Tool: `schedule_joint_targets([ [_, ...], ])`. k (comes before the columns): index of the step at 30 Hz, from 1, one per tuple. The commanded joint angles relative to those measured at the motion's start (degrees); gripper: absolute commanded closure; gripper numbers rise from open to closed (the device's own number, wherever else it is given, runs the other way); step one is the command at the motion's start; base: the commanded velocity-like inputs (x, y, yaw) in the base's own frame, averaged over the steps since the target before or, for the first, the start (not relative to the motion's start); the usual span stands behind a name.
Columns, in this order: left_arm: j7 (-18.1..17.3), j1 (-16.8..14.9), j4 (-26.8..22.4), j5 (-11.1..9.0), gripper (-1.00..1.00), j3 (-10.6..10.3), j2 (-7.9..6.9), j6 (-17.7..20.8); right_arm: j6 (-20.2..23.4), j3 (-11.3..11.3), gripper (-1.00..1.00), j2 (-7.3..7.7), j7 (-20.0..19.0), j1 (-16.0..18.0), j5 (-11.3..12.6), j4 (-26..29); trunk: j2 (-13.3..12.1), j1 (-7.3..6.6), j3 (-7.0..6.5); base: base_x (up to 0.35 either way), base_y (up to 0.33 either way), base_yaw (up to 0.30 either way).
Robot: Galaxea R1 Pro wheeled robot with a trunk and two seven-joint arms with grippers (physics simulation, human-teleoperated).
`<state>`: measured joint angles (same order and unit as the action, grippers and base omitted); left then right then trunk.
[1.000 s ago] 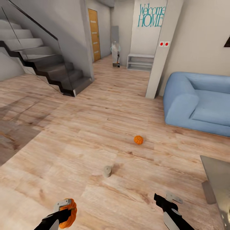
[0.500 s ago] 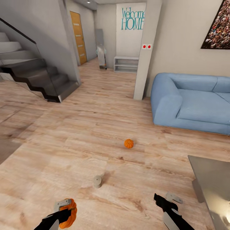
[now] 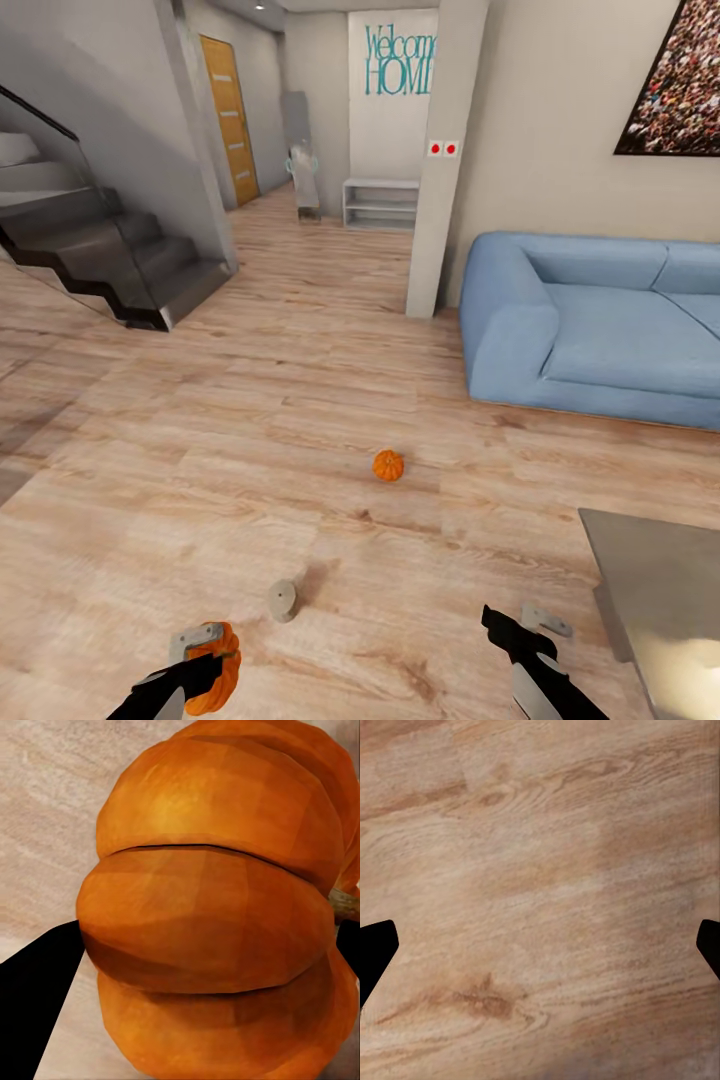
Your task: Place each of the two pumpkins and all three candles from the living room inside a cabinet in the living room (use any cabinet), then make sure every cabinet is closed, and position the cauldron so it is next to a table in the living room.
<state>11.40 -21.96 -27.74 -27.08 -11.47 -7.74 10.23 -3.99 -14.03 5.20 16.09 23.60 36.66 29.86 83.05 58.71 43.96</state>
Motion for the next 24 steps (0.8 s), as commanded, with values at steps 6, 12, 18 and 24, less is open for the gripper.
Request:
schedule_joint_targets([
  [6,0.6,0.0,-0.2,-0.5,1.0,-0.5,-0.08,0.2,-0.3,-0.5,-1.0,0.07,0.3,0.0,0.6,0.0,0.0,0.02,0.04,0.154,-0.152,0.0],
  [12,0.6,0.0,-0.2,-0.4,1.0,-0.5,-0.08,0.2,-0.3,-0.5,-1.0,0.07,0.3,0.0,0.7,0.0,0.0,0.02,0.08,0.221,-0.08,-0.01],
  [18,0.6,0.0,-0.2,-0.4,1.0,-0.5,-0.08,0.2,-0.3,-0.5,-1.0,0.07,0.3,0.0,0.6,0.0,0.0,0.02,0.11,0.124,-0.07,-0.178],
  [24,0.6,0.0,-0.2,-0.4,1.0,-0.5,-0.08,0.2,-0.3,-0.5,-1.0,0.07,0.3,0.0,0.7,0.0,0.0,0.02,0.11,0.154,-0.108,-0.043],
])
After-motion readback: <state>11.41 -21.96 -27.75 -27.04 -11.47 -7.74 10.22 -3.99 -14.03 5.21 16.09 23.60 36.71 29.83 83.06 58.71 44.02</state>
